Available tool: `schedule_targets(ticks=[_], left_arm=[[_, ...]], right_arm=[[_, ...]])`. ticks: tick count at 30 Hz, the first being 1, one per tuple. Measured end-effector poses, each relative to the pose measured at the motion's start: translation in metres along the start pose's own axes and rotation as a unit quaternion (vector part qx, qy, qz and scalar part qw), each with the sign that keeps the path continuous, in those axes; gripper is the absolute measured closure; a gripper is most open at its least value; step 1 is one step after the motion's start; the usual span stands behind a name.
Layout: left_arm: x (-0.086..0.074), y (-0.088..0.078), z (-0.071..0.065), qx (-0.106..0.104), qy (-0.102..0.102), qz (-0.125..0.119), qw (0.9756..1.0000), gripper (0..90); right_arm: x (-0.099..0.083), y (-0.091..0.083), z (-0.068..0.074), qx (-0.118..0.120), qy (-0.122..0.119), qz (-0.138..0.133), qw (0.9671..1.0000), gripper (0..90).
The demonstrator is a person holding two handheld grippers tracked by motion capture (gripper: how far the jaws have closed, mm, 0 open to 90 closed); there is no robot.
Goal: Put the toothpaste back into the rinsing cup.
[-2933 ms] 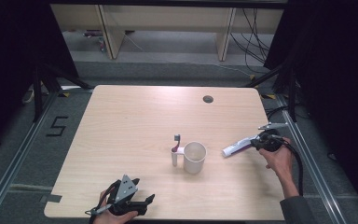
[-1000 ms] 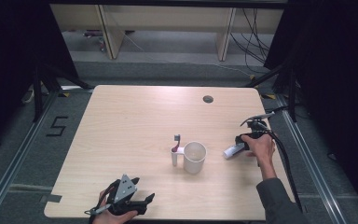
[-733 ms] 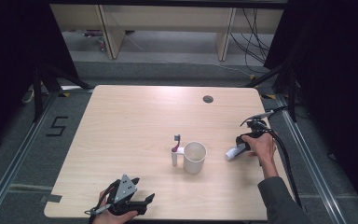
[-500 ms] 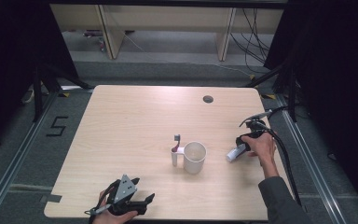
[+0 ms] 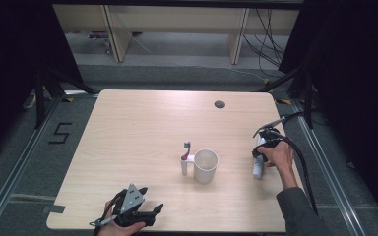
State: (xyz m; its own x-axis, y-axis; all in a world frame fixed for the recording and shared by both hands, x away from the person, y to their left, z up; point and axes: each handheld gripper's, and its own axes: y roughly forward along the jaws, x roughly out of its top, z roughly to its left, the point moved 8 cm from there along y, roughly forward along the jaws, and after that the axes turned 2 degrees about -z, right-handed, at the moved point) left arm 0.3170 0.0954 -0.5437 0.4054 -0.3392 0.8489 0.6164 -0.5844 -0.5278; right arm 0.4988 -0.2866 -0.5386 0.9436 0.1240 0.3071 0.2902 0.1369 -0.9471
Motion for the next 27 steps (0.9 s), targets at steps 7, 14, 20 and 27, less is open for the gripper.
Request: schedule_targets(ticks=[7,14,20,27], left_arm=[[0.0,0.0,0.0,0.0,-0.001,0.0,1.0,24.1],[0.0,0.0,0.0,0.001,0.003,0.003,1.0,24.1],[0.0,-0.001,0.001,0.0,0.004,0.003,1.0,24.1],[-0.001,0.0,-0.001,-0.001,0.001,0.002,1.0,24.1]], right_arm=[[0.0,0.0,-0.005,-0.005,-0.016,0.001,0.9999,56.5],[-0.001,0.004,-0.009,-0.028,-0.048,0.011,0.9984,58.5],[-0.004,0.003,-0.009,-0.03,-0.049,0.027,0.998,60.0],[-0.002,-0.004,-0.017,-0.037,-0.075,0.024,0.9962,74.6]])
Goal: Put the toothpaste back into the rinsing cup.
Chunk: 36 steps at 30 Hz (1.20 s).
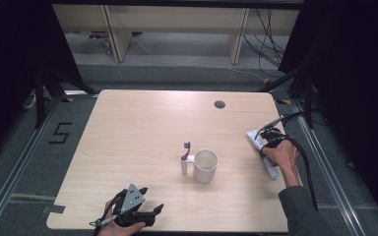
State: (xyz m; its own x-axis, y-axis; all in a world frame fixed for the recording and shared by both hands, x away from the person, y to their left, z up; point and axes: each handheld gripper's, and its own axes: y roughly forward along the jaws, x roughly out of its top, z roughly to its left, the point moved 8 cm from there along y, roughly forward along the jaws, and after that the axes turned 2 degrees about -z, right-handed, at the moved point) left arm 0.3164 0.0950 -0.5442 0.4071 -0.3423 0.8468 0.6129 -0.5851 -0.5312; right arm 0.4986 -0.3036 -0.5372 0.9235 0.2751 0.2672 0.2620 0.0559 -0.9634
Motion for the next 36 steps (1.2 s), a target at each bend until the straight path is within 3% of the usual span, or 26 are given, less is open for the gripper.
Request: schedule_targets(ticks=[3,4,5,6,7,14,16,19,21,31,32,34,36], left_arm=[[0.0,0.0,0.0,0.001,-0.001,-0.002,1.0,24.1],[0.0,0.0,0.001,0.001,-0.001,-0.001,1.0,24.1],[0.0,0.0,0.001,0.001,-0.001,-0.001,1.0,24.1],[0.0,0.0,0.0,0.001,-0.001,-0.001,1.0,24.1],[0.0,0.0,0.0,0.0,-0.001,-0.001,1.0,24.1],[0.0,0.0,0.0,0.0,0.0,0.0,1.0,24.1],[0.0,0.0,0.0,0.0,0.001,0.0,1.0,24.2],[0.0,0.0,0.0,0.001,0.001,-0.001,1.0,24.2],[0.0,0.0,0.0,0.0,0.0,-0.001,1.0,24.2],[0.0,-0.001,0.001,0.001,0.004,0.002,1.0,24.2],[0.0,-0.001,0.001,0.001,0.005,0.002,1.0,24.3],[0.0,-0.001,0.001,0.0,0.004,0.003,1.0,24.2],[0.0,-0.001,0.001,0.001,0.005,0.002,1.0,24.2]], right_arm=[[-0.002,0.004,0.001,0.026,-0.001,0.011,0.9996,74.6],[-0.004,0.004,0.005,0.024,0.017,0.017,0.9994,74.6],[-0.003,0.006,-0.001,-0.002,-0.007,0.012,0.9999,74.7],[-0.003,0.006,0.001,0.021,-0.008,0.018,0.9996,74.7],[-0.003,0.006,0.002,0.025,-0.011,0.018,0.9995,74.7],[-0.004,0.009,0.002,0.021,-0.023,0.026,0.9992,74.8],[-0.003,0.01,-0.002,-0.007,-0.037,0.025,0.999,74.9],[-0.004,0.01,0.002,0.019,-0.042,0.032,0.9984,75.3],[-0.004,0.01,0.001,0.0,-0.048,0.024,0.9985,75.4],[-0.003,0.011,0.002,-0.008,-0.078,0.036,0.9962,76.0],[-0.004,0.01,0.004,-0.01,-0.073,0.042,0.9964,76.0],[-0.003,0.011,0.001,-0.012,-0.093,0.039,0.9948,76.2],[-0.003,0.01,0.002,-0.012,-0.089,0.037,0.9953,76.3]])
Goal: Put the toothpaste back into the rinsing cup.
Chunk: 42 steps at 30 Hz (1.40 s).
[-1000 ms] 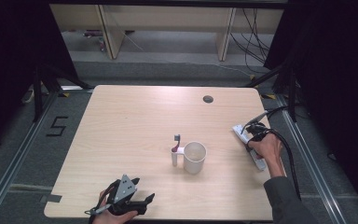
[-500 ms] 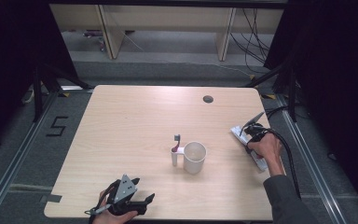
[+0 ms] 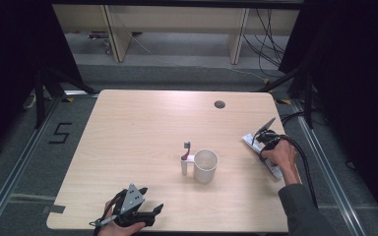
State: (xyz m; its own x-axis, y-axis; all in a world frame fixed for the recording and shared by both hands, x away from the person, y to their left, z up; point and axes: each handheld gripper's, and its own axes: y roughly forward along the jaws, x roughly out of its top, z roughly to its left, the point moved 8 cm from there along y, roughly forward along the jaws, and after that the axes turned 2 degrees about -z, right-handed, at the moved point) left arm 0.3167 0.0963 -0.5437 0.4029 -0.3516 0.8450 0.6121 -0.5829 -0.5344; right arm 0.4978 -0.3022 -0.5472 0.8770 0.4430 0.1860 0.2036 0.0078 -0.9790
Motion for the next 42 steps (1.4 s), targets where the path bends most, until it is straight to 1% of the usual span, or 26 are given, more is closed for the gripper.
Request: schedule_targets(ticks=[4,6,7,8,9,11,13,14,15,16,17,18,19,20,21,27,29,30,32,33,34,37,39,40,41,42], left_arm=[[0.0001,0.0009,-0.0005,0.001,-0.005,-0.002,1.0,24.3],[0.0001,0.0013,-0.0008,-0.001,-0.006,-0.004,1.0,24.3],[-0.0005,0.0006,0.0002,0.0,0.0,0.001,1.0,24.3],[-0.0006,0.0007,0.0003,0.0,0.0,0.002,1.0,24.2],[-0.0007,0.0007,0.0003,0.0,0.0,0.002,1.0,24.3],[-0.0014,0.0004,0.0008,0.004,0.0,0.005,1.0,24.2],[-0.0012,0.0003,0.001,0.005,0.001,0.006,1.0,24.2],[-0.0008,0.0009,0.001,0.002,0.001,0.004,1.0,24.2],[-0.0006,0.001,0.0006,0.001,0.0,0.003,1.0,24.3],[-0.001,0.0006,0.0003,0.001,0.001,0.005,1.0,24.3],[-0.001,0.0008,0.0002,0.0,-0.001,0.004,1.0,24.2],[-0.0009,0.0007,0.0006,0.002,0.0,0.003,1.0,24.3],[-0.0002,0.0008,-0.0004,0.0,-0.005,-0.001,1.0,24.2],[-0.0013,-0.0006,0.0022,0.003,0.007,0.007,0.9999,24.2],[-0.0007,0.0,0.0017,0.004,0.002,0.003,1.0,24.3],[0.0002,0.0001,0.0002,0.001,-0.003,-0.002,1.0,24.3],[0.0003,0.0001,-0.0003,0.002,-0.005,-0.004,1.0,24.3],[0.0004,0.0,-0.0004,0.002,-0.006,-0.004,1.0,24.2],[0.0007,-0.0001,0.0001,0.003,-0.006,-0.005,1.0,24.2],[0.0007,0.0005,-0.0006,0.001,-0.009,-0.007,0.9999,24.2],[0.0002,0.0001,-0.0004,0.002,-0.006,-0.004,1.0,24.2],[-0.0001,-0.0009,0.0003,0.002,0.002,0.001,1.0,24.2],[0.0005,-0.0004,-0.0003,0.003,-0.005,-0.005,1.0,24.2],[0.0001,-0.0007,0.0,0.003,-0.004,-0.004,1.0,24.3],[0.0005,-0.0005,-0.001,0.002,-0.01,-0.008,0.9999,24.3],[0.0007,-0.0005,-0.0006,0.003,-0.01,-0.009,0.9999,24.2]], right_arm=[[-0.0004,0.0,0.001,0.009,-0.003,-0.012,0.9999,76.4],[-0.0012,-0.0008,0.002,0.015,-0.006,-0.012,0.9998,76.4],[-0.0009,-0.0017,0.0017,0.014,-0.013,-0.015,0.9997,76.5],[-0.0002,-0.0018,0.0026,0.017,-0.013,-0.023,0.9995,76.5],[-0.0001,-0.0025,0.0024,0.019,-0.017,-0.023,0.9994,76.6],[-0.0007,-0.0036,0.0032,0.02,-0.014,-0.021,0.9995,76.7],[-0.0017,-0.0033,0.0022,0.015,-0.014,-0.017,0.9996,76.7],[-0.0015,-0.0031,0.0011,0.017,-0.023,-0.018,0.9994,76.8],[-0.0014,-0.0032,0.0022,0.02,-0.021,-0.019,0.9994,76.8],[-0.0016,-0.003,0.003,0.023,-0.02,-0.016,0.9994,76.7],[-0.0029,-0.0031,0.0034,0.025,-0.025,-0.005,0.9994,76.7],[-0.0026,-0.0027,0.0039,0.027,-0.027,-0.004,0.9993,76.7],[-0.0005,-0.0006,-0.0009,0.027,-0.066,-0.008,0.9974,76.6],[-0.0002,-0.0007,-0.0009,0.024,-0.064,-0.007,0.9976,76.5],[-0.0025,-0.0016,0.0035,0.022,-0.035,0.006,0.9991,76.5],[-0.0015,0.0003,0.0051,0.013,-0.042,0.025,0.9987,76.2],[-0.0013,0.0004,0.0055,0.008,-0.049,0.032,0.9983,76.2],[-0.0011,-0.0003,0.0072,0.007,-0.041,0.037,0.9984,76.2],[-0.0007,0.0009,0.0067,0.0,-0.052,0.042,0.9978,76.1],[-0.0014,0.0004,0.009,0.0,-0.044,0.05,0.9978,76.1],[-0.0002,0.0016,0.0081,-0.002,-0.056,0.047,0.9973,76.1],[0.0005,0.0019,0.0079,-0.007,-0.058,0.05,0.997,76.1],[0.0006,0.0024,0.0074,-0.008,-0.063,0.047,0.9969,76.2],[0.0001,0.0017,0.0087,-0.005,-0.056,0.051,0.9971,76.3],[0.0005,0.0021,0.0073,-0.005,-0.063,0.049,0.9968,76.3],[0.0005,0.002,0.0072,-0.004,-0.064,0.048,0.9968,76.4]])
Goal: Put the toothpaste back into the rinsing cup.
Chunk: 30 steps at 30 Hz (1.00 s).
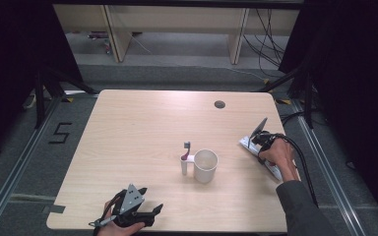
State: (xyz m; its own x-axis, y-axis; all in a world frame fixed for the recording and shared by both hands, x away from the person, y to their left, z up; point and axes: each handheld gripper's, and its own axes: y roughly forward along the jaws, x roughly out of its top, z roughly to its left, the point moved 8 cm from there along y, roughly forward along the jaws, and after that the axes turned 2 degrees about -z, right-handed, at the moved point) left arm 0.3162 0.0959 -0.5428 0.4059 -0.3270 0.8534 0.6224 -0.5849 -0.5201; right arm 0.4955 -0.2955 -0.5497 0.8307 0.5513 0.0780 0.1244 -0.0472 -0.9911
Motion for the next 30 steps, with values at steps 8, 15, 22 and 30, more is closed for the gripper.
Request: schedule_targets(ticks=[8,15,22,30], left_arm=[[0.0,0.0,0.001,0.001,0.002,0.003,1.0,24.3],[0.0,0.0,0.0,0.002,0.001,0.002,1.0,24.3],[0.0,0.001,0.001,0.002,-0.001,0.001,1.0,24.3],[-0.002,0.0,0.003,0.004,0.009,0.018,0.9998,24.3]], right_arm=[[0.0,0.001,-0.002,0.009,0.003,-0.022,0.9997,76.9],[-0.002,-0.004,-0.004,0.016,0.018,-0.038,0.999,77.0],[0.003,-0.027,-0.007,0.035,0.034,-0.096,0.9942,77.0],[0.014,-0.058,-0.004,0.058,0.041,-0.202,0.9767,77.0]])
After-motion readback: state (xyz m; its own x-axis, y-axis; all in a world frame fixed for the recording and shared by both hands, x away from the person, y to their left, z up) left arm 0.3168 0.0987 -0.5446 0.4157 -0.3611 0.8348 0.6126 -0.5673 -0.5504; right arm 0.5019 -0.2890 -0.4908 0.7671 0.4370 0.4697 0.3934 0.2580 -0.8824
